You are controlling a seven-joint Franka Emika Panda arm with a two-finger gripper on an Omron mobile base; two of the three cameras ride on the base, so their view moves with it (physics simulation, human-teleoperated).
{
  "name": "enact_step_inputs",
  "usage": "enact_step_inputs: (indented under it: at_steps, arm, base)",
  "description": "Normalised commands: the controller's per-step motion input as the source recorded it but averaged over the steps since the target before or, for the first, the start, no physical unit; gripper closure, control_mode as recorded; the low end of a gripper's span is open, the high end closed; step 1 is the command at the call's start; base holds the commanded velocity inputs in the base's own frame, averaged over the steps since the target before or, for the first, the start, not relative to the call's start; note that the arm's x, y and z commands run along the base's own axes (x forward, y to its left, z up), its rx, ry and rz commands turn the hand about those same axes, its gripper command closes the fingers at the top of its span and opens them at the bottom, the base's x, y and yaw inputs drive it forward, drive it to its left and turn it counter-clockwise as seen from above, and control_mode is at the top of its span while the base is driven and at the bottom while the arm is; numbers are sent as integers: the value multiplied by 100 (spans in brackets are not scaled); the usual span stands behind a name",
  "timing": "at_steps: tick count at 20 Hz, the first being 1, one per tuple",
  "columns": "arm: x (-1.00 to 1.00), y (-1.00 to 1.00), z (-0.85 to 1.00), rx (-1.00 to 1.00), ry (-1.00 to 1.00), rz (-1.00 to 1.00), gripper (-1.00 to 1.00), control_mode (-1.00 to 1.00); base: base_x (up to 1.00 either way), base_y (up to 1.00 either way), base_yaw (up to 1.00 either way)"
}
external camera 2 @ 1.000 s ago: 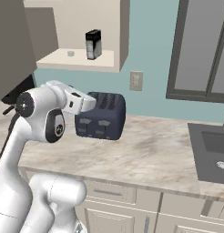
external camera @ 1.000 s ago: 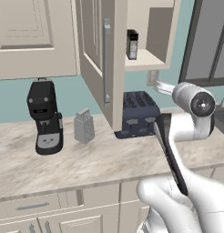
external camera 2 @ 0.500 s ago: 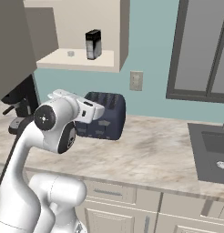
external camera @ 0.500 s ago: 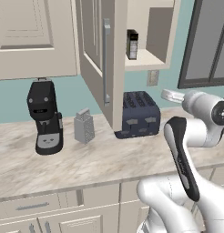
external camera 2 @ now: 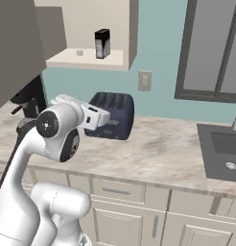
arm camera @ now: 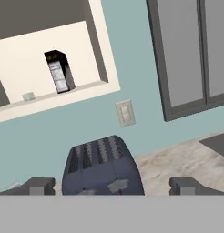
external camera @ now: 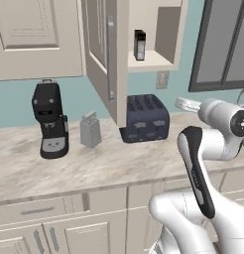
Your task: Pick the cereal and boxed food from the counter and place them in the cabinets closest to them.
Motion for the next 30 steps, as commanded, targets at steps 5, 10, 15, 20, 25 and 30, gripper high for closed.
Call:
enact_step_inputs:
  at_steps: [5, 10, 15, 20, 25, 30]
  arm:
    - [0, 0, 0, 0, 0, 0, -100, 100]
    - [0, 0, 0, 0, 0, 0, -100, 100]
    - [0, 0, 0, 0, 0, 0, -100, 100]
    - [0, 0, 0, 0, 0, 0, -100, 100]
    - [0, 0, 0, 0, 0, 0, -100, 100]
    - [0, 0, 0, 0, 0, 0, -100, 100]
  base:
    - [-36, -5, 0]
    - [0, -9, 0]
    - [-2, -57, 0]
    - [-2, -64, 0]
    - [0, -65, 0]
    - [0, -65, 0]
